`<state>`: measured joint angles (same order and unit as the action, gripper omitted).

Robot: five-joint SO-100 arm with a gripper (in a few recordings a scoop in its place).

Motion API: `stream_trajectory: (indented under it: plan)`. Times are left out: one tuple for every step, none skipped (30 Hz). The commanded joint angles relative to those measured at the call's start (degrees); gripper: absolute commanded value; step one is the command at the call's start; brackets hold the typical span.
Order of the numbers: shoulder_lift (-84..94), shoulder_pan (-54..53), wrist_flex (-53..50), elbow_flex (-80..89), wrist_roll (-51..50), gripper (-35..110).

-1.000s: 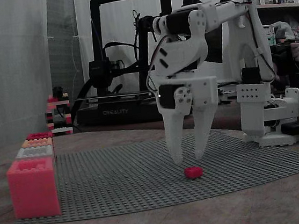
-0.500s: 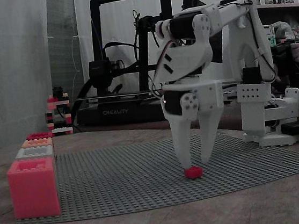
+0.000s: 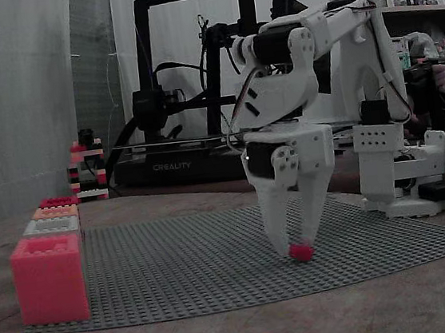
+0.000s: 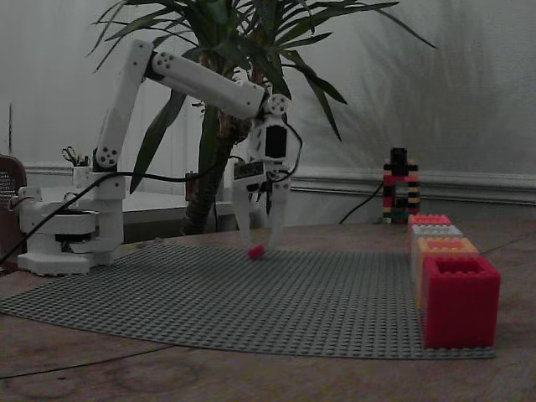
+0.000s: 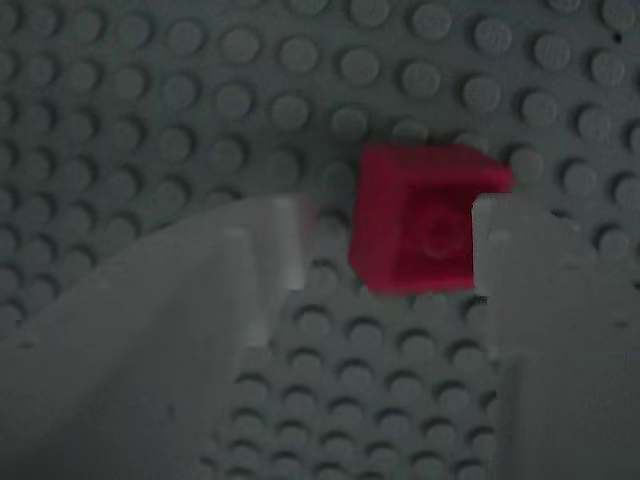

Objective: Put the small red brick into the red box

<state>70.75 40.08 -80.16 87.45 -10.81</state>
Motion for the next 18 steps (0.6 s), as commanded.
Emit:
stream_trajectory:
  plan:
    - [2.64, 1.41, -0.44, 0.35, -0.7, 15]
    - [2.72, 1.41, -0.44, 0.62, -0.7, 15]
    - [2.81, 1.41, -0.44, 0.7, -0.7, 14]
    - [2.81, 1.41, -0.44, 0.7, -0.79, 12]
    - [2.9, 1.41, -0.44, 0.7, -0.79, 10]
    - [2.9, 1.41, -0.44, 0.79, -0.88, 11]
    - [2.9, 1.41, -0.62, 1.05, -0.97, 16]
    - [2.9, 1.49, -0.88, 1.23, -0.97, 17]
    - [2.9, 1.58, -0.97, 1.49, -0.79, 17]
    - [2.9, 1.58, -1.05, 1.76, -0.79, 16]
    - [3.08, 1.58, -1.14, 1.93, -0.79, 16]
    - [3.08, 1.58, -1.23, 2.11, -0.79, 16]
    - [3.16, 1.58, -1.32, 2.2, -0.88, 16]
    - [3.34, 1.58, -1.32, 2.29, -0.97, 16]
    - [3.43, 1.58, -1.32, 2.37, -0.97, 16]
    - [3.52, 1.58, -1.32, 2.46, -1.05, 16]
    - [3.52, 1.67, -1.32, 2.55, -1.05, 16]
    - [3.52, 1.76, -1.32, 2.55, -1.05, 16]
